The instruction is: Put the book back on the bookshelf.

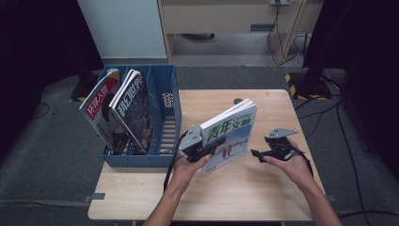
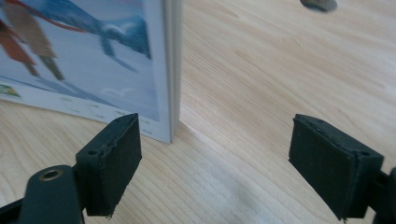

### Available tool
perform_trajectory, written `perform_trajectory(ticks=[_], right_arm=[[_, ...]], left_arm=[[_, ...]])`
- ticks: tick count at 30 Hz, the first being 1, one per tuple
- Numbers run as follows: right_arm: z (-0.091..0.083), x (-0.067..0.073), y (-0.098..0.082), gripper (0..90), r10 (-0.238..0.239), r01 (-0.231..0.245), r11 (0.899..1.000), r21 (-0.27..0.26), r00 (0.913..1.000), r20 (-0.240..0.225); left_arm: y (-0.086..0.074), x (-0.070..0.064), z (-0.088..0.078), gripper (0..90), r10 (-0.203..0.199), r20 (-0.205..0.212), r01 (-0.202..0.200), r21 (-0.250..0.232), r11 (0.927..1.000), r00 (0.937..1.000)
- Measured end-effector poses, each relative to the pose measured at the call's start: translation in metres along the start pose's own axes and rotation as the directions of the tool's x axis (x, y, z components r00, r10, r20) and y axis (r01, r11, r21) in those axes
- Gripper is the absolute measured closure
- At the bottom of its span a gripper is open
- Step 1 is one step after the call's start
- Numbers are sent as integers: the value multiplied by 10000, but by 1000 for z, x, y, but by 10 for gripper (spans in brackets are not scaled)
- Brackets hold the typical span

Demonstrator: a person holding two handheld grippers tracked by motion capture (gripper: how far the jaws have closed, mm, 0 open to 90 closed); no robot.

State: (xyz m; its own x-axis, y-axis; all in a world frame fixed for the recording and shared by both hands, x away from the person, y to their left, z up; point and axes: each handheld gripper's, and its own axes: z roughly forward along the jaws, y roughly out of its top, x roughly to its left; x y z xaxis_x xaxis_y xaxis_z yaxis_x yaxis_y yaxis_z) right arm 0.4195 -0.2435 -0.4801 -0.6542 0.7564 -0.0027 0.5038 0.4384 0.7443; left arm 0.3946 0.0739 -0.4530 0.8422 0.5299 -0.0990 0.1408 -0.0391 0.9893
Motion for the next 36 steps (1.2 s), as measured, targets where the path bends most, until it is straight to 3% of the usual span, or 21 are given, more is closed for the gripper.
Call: perform_trajectory(ticks=[15,25,36], right_arm=[[0,-6,-12,142,479,-485,9978,453,9988,137],[0,-8,-22,142,838,-844,9958,351,9963,188],[-2,-11,-30,143,891,-905,9953,334,9951,418]], left_arm=[[4,0,0,737,74,49,-74,26,10000,10000],[9,1,-4,737,58,-27,-58,-42,10000,10000],[16,3,-9,737,64,-67,-66,-322,9995,10000]])
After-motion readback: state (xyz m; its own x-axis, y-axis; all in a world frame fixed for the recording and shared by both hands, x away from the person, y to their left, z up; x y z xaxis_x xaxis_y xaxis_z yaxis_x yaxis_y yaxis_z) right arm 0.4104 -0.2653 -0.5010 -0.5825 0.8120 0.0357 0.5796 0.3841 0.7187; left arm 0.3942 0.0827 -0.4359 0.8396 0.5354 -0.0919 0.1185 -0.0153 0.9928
